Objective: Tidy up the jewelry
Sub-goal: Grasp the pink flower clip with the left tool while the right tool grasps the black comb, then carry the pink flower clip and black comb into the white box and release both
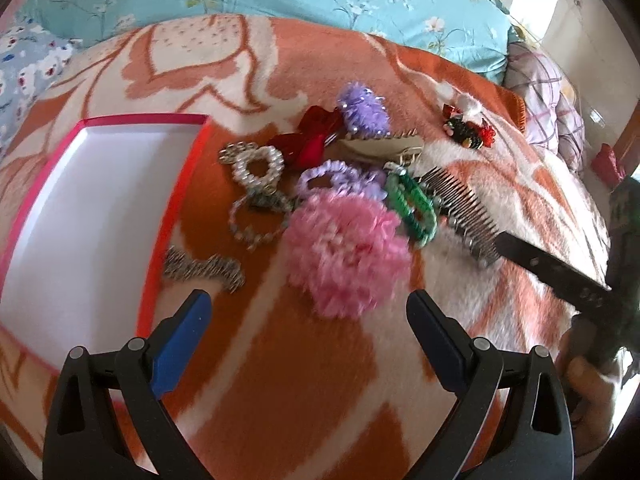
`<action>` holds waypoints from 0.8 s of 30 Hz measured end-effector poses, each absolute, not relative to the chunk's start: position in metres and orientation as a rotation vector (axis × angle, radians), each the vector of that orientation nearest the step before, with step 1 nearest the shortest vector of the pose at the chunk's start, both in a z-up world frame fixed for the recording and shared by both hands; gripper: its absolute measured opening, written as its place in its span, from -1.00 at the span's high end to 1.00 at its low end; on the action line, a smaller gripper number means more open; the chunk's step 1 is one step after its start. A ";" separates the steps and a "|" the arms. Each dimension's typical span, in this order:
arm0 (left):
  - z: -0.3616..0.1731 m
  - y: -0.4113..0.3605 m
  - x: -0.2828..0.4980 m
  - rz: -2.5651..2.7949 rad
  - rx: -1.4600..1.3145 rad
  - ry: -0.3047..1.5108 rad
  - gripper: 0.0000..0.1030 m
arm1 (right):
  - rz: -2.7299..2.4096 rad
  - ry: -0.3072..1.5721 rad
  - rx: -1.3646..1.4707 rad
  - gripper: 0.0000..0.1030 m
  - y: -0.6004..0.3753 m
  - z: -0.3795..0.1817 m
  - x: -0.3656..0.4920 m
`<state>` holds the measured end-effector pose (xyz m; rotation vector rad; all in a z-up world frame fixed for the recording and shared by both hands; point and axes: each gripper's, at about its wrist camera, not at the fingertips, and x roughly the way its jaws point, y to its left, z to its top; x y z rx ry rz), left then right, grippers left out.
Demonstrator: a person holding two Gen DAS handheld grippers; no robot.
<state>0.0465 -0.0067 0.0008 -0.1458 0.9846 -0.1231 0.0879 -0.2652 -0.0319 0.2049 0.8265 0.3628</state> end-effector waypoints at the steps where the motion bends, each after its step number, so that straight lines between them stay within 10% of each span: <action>1: 0.000 -0.008 0.052 -0.134 -0.150 0.985 -0.92 | 0.363 0.836 0.210 -0.43 -0.265 -0.035 0.093; 7: -0.019 -0.007 0.080 -0.162 -0.184 1.048 -0.85 | 0.402 0.874 0.259 0.11 -0.261 -0.044 0.116; 11: -0.029 -0.007 0.084 -0.208 -0.209 1.076 -0.29 | 0.454 0.909 0.307 0.72 -0.257 -0.052 0.122; 14: -0.030 -0.008 0.083 -0.251 -0.214 1.084 0.46 | 0.494 0.909 0.334 0.89 -0.255 -0.053 0.120; 24: -0.006 -0.003 0.062 -0.270 -0.174 1.007 0.87 | 0.546 0.830 0.354 0.98 -0.249 -0.027 0.093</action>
